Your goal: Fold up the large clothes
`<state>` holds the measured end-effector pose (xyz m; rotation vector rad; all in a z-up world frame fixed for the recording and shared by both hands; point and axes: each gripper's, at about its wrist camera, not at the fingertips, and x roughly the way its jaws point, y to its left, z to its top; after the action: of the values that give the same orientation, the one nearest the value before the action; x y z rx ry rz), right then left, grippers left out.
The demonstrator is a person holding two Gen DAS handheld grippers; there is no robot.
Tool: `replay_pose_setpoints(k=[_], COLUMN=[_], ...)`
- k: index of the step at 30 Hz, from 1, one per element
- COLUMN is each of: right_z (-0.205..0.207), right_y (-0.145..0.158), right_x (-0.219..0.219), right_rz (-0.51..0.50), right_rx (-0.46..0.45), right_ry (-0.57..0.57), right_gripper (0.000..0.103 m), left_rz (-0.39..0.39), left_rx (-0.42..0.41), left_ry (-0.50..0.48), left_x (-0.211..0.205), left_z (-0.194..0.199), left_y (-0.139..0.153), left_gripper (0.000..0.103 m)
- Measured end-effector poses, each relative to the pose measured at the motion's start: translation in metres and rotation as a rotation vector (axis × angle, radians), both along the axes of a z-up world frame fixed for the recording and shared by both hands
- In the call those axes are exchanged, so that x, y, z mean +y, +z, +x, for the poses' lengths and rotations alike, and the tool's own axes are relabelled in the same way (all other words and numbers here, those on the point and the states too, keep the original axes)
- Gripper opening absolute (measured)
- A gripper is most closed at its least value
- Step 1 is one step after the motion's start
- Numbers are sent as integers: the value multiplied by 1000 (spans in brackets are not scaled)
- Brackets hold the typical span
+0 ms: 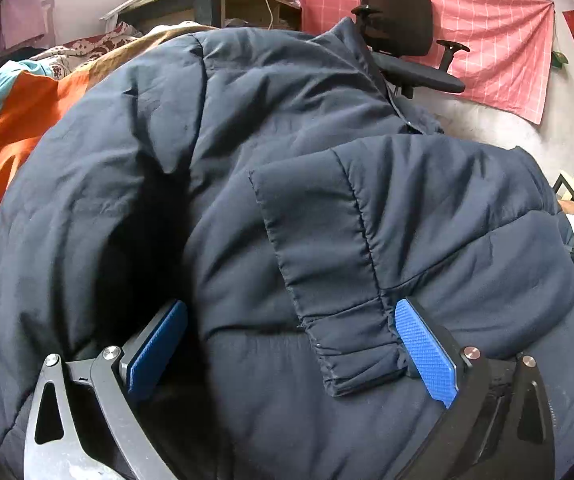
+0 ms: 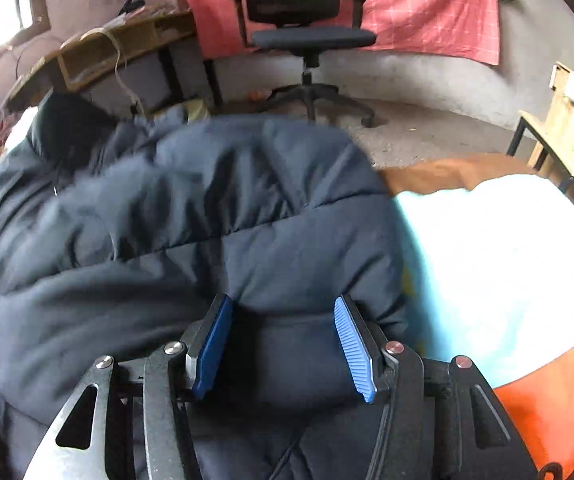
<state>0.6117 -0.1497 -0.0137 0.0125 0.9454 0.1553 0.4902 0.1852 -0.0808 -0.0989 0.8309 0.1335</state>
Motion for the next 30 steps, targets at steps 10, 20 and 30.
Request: replay_pose_setpoints(k=[10, 20, 30], right_z=[-10, -55, -112], right_y=[-13, 48, 56], right_x=[6, 42, 174], right_rz=[-43, 48, 12], right_rx=[-59, -205, -218], right_ry=[-5, 70, 419], right_gripper=[51, 83, 89], left_rz=[-219, -324, -583], left_rx=[-58, -186, -251], left_ry=[-30, 122, 714], left_x=[32, 85, 172], left_z=[-17, -140, -274], left_y=[18, 65, 51], left_gripper=[102, 102, 102])
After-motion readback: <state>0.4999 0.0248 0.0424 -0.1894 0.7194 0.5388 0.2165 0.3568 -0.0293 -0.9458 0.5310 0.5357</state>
